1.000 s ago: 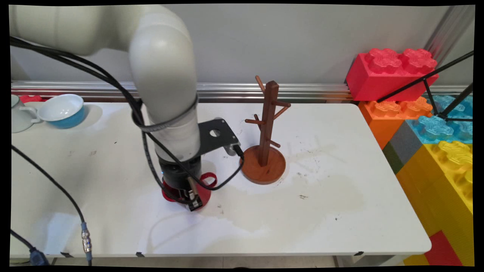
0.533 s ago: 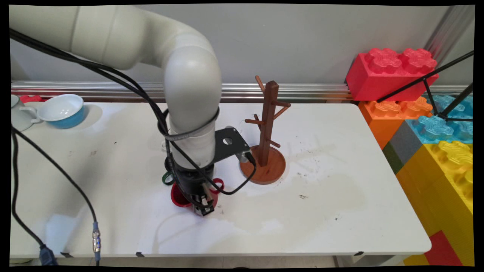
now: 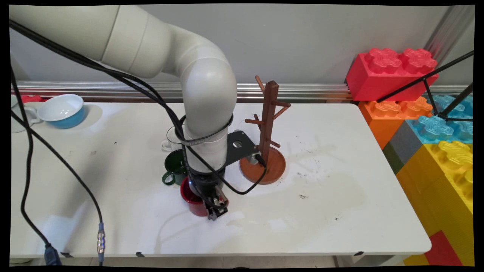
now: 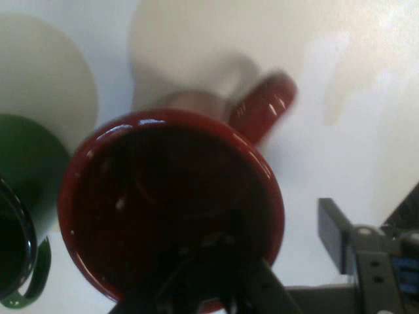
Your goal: Place the picked object on the table
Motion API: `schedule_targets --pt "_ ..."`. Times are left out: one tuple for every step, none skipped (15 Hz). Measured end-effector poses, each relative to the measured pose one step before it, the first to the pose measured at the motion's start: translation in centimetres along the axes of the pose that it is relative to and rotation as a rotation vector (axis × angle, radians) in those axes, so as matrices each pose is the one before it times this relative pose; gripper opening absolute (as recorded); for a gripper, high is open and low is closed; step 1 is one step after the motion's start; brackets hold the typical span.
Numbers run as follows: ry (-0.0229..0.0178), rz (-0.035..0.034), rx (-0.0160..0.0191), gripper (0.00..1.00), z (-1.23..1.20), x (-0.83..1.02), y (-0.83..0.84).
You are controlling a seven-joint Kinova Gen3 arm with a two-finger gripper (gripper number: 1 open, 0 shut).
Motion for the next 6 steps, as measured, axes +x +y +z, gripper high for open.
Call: schedule_targets --pt "0.00758 -0.00522 -0.00058 1.00 0.104 0.231 -0.091" --pt "0.00887 -0.00475 -0.00107 1.00 0.073 0.222 -0.100" --pt "0.00849 -0.00340 -0.00093 1.00 0.039 0.174 -0.103" --pt "0.00636 -0.00176 -0.00026 1.00 0.009 0.106 -0.080" --pt "0.01010 -0.00222 -0.00058 1.00 -0.024 0.149 -0.136" --pt "0.01236 -0.00124 -0.00157 1.00 -0.080 0.128 -0.174"
